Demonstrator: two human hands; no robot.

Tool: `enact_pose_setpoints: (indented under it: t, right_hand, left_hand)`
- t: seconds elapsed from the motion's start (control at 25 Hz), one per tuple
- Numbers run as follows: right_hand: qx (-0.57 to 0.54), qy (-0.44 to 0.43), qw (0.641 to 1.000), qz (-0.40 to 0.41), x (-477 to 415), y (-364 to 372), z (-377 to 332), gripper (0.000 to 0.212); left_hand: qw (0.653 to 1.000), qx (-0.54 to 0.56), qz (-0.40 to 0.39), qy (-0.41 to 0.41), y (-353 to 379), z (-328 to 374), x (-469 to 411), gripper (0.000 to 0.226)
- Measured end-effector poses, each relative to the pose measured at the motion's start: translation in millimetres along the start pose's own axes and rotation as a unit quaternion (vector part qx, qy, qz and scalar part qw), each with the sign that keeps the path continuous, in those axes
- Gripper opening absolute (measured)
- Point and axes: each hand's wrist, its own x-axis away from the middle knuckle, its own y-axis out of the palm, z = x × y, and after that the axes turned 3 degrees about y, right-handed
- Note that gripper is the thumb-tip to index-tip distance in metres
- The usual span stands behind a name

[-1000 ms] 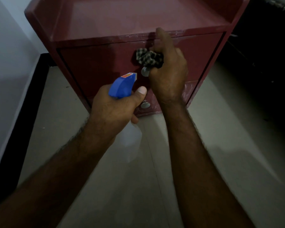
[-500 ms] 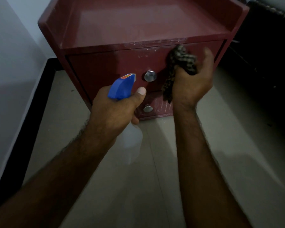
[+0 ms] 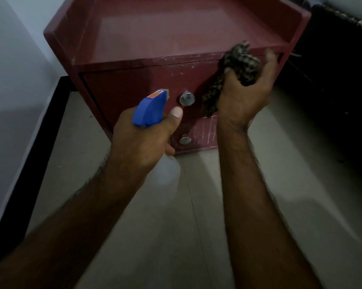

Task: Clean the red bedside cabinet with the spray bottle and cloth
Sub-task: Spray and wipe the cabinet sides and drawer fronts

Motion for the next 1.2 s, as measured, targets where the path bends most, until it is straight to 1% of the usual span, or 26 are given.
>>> enact_pose_setpoints:
  t: [0.12,0.28,0.32,0.48,0.56,0.64,0.68,0.76,0.84,0.88,0.96,1.04,1.08,1.12,1.2]
  right_hand:
    - [0.026,-0.027,0.998,-0.053,12.5,2.6,7.2,0.075]
    - [0.023,-0.032,0.999,-0.012,4.7,-2.0,8.1,0.079]
    - [0.028,-0.043,0.999,-0.014,8.2,1.0,4.2,0.08]
    - [0.064,-0.118,0.988,-0.074,31.6,16.7,-2.5,0.075]
    - [0.062,-0.117,0.989,-0.059,26.1,14.4,0.9,0.074]
    - [0.052,-0.097,0.994,-0.019,14.9,8.7,2.5,0.075]
    - [0.05,-0.091,0.995,-0.012,13.7,8.0,2.4,0.075]
    - [0.055,-0.101,0.993,-0.04,23.4,14.6,-0.6,0.076]
    - [0.062,-0.129,0.986,-0.089,37.3,21.7,-0.8,0.072]
    - [0.058,-0.135,0.984,-0.103,39.5,23.1,0.9,0.069]
    - [0.044,-0.115,0.988,-0.094,31.8,20.0,5.6,0.067]
    - [0.027,-0.08,0.995,-0.055,23.0,15.2,6.0,0.069]
    - [0.029,-0.076,0.996,-0.04,23.8,15.5,4.4,0.068]
    - [0.038,-0.084,0.995,-0.037,29.2,18.8,1.6,0.067]
    - [0.053,-0.116,0.989,-0.074,47.3,29.0,-4.5,0.066]
  left_hand:
    - [1.0,0.003,-0.009,0.002,1.9,0.6,1.2,0.022]
    - [1.0,0.008,-0.011,0.008,-0.4,-0.9,0.9,0.022]
    - [1.0,0.003,-0.009,0.012,-1.5,-1.1,1.0,0.023]
    - [1.0,-0.001,0.002,0.004,-6.7,-2.0,0.4,0.021]
    - [1.0,0.002,0.002,-0.006,-10.0,-3.9,-0.8,0.02]
    - [1.0,-0.006,0.004,-0.013,-12.4,-5.9,-1.4,0.029]
    - [1.0,-0.007,0.005,-0.017,-13.3,-6.5,-1.4,0.034]
    - [1.0,-0.001,0.01,-0.022,-14.9,-8.0,-1.0,0.031]
    - [1.0,0.004,0.009,-0.023,-15.1,-8.9,-0.8,0.024]
    - [1.0,0.005,0.009,-0.023,-14.8,-9.7,-0.9,0.024]
    - [1.0,0.002,0.01,-0.022,-15.2,-11.7,-0.6,0.028]
    - [1.0,-0.004,0.007,-0.025,-16.5,-10.9,-0.1,0.032]
    - [1.0,-0.004,0.008,-0.028,-17.4,-10.7,-0.2,0.036]
    - [0.999,-0.002,0.01,-0.032,-18.7,-11.2,-0.6,0.038]
    - [0.999,0.004,0.019,-0.037,-21.1,-12.2,-1.3,0.034]
